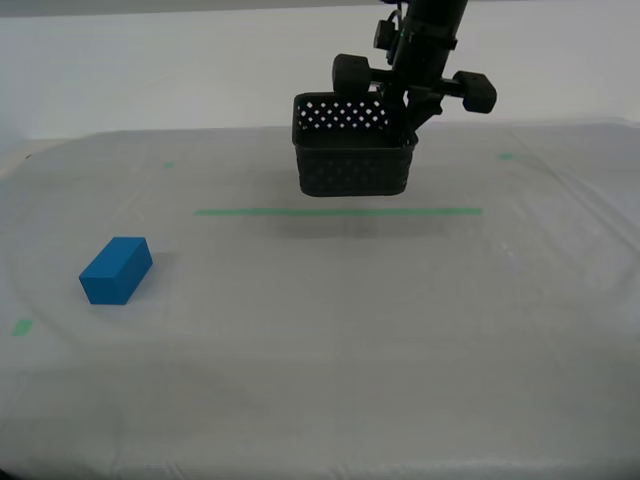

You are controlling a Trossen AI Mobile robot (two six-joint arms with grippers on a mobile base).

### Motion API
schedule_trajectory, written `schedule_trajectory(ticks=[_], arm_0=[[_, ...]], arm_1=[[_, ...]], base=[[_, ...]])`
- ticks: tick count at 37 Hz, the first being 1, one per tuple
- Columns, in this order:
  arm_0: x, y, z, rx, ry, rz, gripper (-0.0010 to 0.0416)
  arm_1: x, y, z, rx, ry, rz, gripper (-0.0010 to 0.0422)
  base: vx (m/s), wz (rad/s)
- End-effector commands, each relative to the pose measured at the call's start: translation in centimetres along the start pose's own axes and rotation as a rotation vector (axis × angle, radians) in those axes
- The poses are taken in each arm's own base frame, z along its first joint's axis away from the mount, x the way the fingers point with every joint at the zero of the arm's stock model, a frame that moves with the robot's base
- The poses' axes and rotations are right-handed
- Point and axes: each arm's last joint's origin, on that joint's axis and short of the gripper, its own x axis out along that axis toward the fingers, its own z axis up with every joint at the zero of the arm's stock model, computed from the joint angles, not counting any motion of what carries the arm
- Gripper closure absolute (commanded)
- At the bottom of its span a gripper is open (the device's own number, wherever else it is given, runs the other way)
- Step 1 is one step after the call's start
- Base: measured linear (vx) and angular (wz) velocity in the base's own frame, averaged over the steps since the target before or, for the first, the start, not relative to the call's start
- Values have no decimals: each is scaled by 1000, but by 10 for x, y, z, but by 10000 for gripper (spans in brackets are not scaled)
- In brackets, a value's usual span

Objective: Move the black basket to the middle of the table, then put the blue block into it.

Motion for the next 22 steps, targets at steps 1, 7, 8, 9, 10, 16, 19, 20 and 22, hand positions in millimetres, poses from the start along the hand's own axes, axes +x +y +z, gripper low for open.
schedule_trajectory(ticks=[1,7,8,9,10,16,19,20,22], arm_0=[[1,2,2,13,-25,11,407],[1,3,6,26,-62,31,407],[1,3,7,26,-66,30,407],[1,3,7,26,-69,26,407],[2,3,7,26,-73,18,407],[4,-1,7,33,-102,-32,407],[4,-3,8,38,-103,-34,407],[5,-4,8,39,-103,-34,407],[5,-4,9,40,-105,-33,407]], arm_1=[[0,0,1,1,-6,0,412],[0,0,1,1,-6,0,412],[0,0,1,1,-6,0,412],[0,0,1,1,-6,0,412],[0,0,1,1,-6,1,412],[0,0,1,1,-6,0,412],[0,0,1,1,-6,0,412],[0,0,1,1,-6,1,412],[0,0,1,1,-6,0,412]], base=[[0,0],[0,0],[0,0],[0,0],[0,0],[0,0],[0,0],[0,0],[0,0]])
